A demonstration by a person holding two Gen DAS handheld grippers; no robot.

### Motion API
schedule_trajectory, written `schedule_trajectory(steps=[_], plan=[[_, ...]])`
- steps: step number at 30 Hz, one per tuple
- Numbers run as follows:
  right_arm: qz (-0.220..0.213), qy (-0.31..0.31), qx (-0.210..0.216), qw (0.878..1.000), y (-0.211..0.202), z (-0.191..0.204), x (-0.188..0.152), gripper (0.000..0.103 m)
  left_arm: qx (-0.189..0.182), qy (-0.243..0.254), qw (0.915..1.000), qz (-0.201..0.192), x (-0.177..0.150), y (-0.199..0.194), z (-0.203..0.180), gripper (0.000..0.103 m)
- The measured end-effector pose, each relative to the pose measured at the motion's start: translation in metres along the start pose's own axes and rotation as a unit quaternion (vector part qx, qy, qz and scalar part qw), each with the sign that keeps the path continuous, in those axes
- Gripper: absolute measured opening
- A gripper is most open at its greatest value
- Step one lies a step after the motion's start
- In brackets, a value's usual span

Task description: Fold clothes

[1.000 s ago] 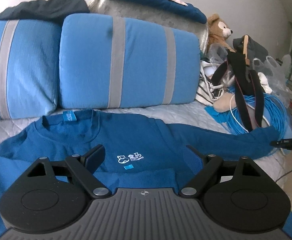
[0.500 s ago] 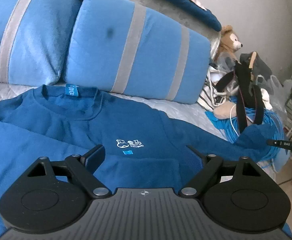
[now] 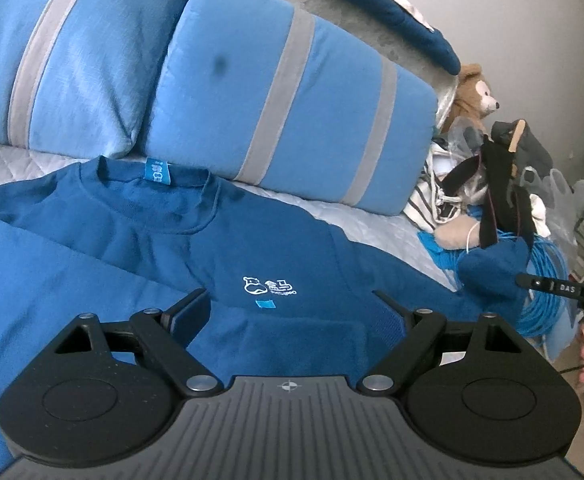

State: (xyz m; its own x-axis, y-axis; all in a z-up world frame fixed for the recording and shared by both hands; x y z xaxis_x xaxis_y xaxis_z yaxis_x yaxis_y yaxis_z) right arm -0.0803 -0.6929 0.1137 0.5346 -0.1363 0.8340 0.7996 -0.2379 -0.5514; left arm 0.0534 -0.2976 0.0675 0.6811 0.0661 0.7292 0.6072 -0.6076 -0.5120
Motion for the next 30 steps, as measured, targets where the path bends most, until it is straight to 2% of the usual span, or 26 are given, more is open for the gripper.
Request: schedule_trajectory(steps=[11, 17, 22, 30], plan=[[-0.008, -0.071, 0.074, 0.995, 0.014, 0.086, 0.014, 0.015, 0.008, -0.010, 0.9999, -0.001, 0.001, 0.001, 0.005, 0.086], [-0.007, -0.136, 0.125, 0.983, 0.012, 0.142, 0.007, 0.014, 0.009, -0.012, 0.9999, 0.000, 0.001, 0.001, 0.007, 0.086], [-0.002, -0.218, 0.160, 0.963, 0.006, 0.187, -0.011, 0.014, 0.009, -0.012, 0.9999, 0.001, 0.001, 0.001, 0.007, 0.086], [0.019, -0.341, 0.172, 0.924, -0.001, 0.221, -0.045, 0.015, 0.003, -0.017, 0.9998, -0.005, 0.002, 0.000, 0.009, 0.086]])
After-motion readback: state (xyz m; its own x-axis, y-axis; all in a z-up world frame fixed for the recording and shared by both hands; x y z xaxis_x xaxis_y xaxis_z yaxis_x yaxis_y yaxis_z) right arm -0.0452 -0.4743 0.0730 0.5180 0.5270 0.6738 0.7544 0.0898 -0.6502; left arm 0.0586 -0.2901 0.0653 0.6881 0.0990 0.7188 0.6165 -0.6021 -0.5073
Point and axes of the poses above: each gripper's, at about its wrist camera, not at the fingertips, and y roughly the way its jaws point, z to its left, x to its top, the point moved 7 cm from there along y, roughly the way its jaws point, and after that the axes turned 6 degrees about -y, right-handed, at the moved point
